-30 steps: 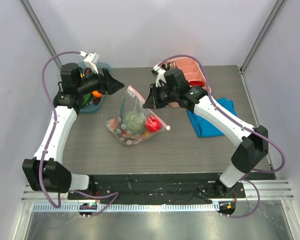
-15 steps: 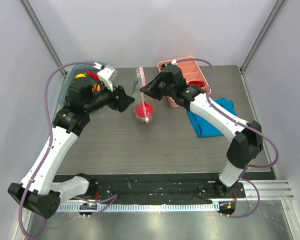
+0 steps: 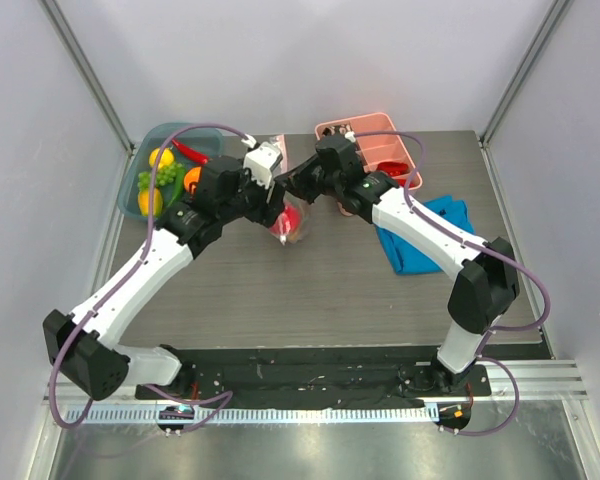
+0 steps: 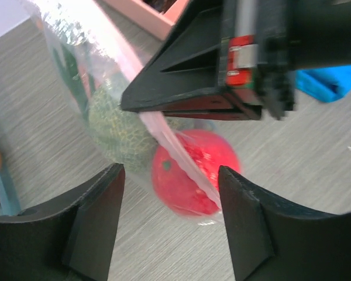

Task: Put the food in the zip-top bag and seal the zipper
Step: Place the zipper food storage bag at the center of the board.

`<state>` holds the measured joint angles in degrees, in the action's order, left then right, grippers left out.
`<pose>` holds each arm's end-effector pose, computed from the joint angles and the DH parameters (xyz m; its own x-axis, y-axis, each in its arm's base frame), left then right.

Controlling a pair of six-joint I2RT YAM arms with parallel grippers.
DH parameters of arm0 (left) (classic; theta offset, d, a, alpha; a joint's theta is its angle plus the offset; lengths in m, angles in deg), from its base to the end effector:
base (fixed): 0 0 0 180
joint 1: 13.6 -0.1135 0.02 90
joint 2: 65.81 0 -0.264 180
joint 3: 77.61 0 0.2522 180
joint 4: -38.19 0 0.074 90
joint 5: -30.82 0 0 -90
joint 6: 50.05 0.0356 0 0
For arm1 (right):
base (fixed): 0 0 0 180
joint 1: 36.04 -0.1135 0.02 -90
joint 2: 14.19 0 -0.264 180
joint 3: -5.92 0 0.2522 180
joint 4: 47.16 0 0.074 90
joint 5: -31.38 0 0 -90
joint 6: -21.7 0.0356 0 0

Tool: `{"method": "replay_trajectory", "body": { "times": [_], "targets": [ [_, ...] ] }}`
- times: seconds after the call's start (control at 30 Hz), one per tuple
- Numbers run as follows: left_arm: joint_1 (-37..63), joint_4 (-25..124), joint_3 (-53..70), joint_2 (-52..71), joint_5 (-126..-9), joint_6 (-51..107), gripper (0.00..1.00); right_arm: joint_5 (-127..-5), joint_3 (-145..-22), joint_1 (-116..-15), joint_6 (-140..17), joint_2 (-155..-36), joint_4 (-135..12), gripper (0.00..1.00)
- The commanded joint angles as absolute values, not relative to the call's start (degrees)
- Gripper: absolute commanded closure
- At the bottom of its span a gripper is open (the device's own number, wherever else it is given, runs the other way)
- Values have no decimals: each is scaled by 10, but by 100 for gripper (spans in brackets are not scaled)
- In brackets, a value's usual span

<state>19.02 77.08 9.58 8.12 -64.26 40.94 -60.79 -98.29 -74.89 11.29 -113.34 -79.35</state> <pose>0.2435 -0.1596 0.3777 -0.3538 0.2469 -0.9021 0.6104 0.7918 -0.0227 0.3190 0.2587 0.3464 -0.7065 0.6929 -0.1438 0.2313 0.4181 0.8784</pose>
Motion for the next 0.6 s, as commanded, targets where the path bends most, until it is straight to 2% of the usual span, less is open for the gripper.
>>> {"method": "replay_trajectory", "body": {
  "times": [0.0, 0.03, 0.13, 0.23, 0.3, 0.37, 0.4, 0.47, 0.57],
  "targets": [
    [193, 731, 119, 103, -560, 407, 37, -589, -1002, -752, 141, -1111, -760, 99],
    [193, 731, 121, 107, -549, 402, 42, -589, -1003, -751, 141, -1110, -760, 99],
    [192, 710, 107, 107, -533, 385, 47, -589, -994, -752, 145, -1104, -760, 99],
    [192, 691, 92, 100, -537, 377, 59, -591, -982, -752, 158, -1099, -760, 99],
    [190, 687, 85, 100, -542, 370, 62, -595, -980, -751, 162, -1098, -759, 99],
    [187, 687, 86, 106, -543, 369, 60, -598, -979, -751, 165, -1096, -760, 99],
    [185, 689, 87, 111, -547, 368, 54, -598, -979, -751, 166, -1095, -759, 99],
    [183, 688, 93, 121, -555, 362, 50, -598, -976, -751, 168, -1094, -759, 99],
    [181, 674, 95, 131, -558, 351, 48, -599, -970, -751, 170, -1090, -758, 99]
  ]
}}
